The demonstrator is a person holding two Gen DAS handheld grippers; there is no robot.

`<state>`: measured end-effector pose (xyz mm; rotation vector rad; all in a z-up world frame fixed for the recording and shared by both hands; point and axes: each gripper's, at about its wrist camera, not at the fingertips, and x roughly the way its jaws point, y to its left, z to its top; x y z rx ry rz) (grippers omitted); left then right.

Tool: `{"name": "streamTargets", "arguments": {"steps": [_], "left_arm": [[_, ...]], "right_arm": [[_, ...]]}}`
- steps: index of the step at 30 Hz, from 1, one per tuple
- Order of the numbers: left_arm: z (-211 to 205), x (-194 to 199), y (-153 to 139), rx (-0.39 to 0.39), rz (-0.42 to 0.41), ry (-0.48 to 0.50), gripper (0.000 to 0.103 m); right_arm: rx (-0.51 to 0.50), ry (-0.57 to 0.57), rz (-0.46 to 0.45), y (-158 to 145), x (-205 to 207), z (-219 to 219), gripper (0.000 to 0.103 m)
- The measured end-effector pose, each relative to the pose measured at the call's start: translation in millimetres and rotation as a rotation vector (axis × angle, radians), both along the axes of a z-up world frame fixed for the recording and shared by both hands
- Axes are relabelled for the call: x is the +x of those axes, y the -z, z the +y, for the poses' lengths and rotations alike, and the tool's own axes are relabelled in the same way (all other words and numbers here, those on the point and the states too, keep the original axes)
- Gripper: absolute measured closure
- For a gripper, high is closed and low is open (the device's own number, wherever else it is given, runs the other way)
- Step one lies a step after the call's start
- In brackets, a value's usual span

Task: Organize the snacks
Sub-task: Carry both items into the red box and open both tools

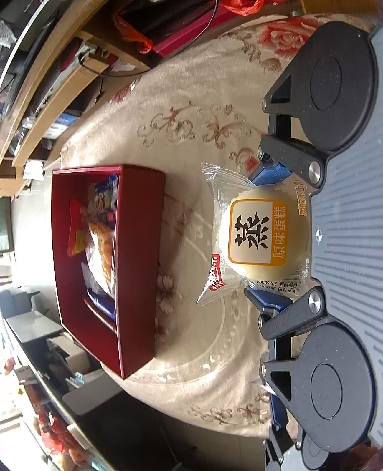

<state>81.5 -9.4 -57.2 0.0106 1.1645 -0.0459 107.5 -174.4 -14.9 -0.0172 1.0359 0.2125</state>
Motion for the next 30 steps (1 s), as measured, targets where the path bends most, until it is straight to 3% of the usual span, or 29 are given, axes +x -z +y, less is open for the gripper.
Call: {"name": "streamTargets", "arguments": {"steps": [4, 17, 30], "left_arm": [[2.8, -5.0, -10.0, -0.028, -0.022, -0.005, 0.063], [16.1, 3.5, -60.3, -0.149, -0.132, -0.048, 0.063], [14.7, 95.3, -96.7, -0.191, -0.226, -0.060, 0.063]], "right_arm": [[0.014, -0.015, -0.022, -7.7, -2.4, 4.7, 0.027], [0.067, 0.010, -0.071, -27.0, 0.1, -4.1, 0.027], [0.110, 0.070, -0.098, -39.2, 57.9, 1.5, 0.027]]}}
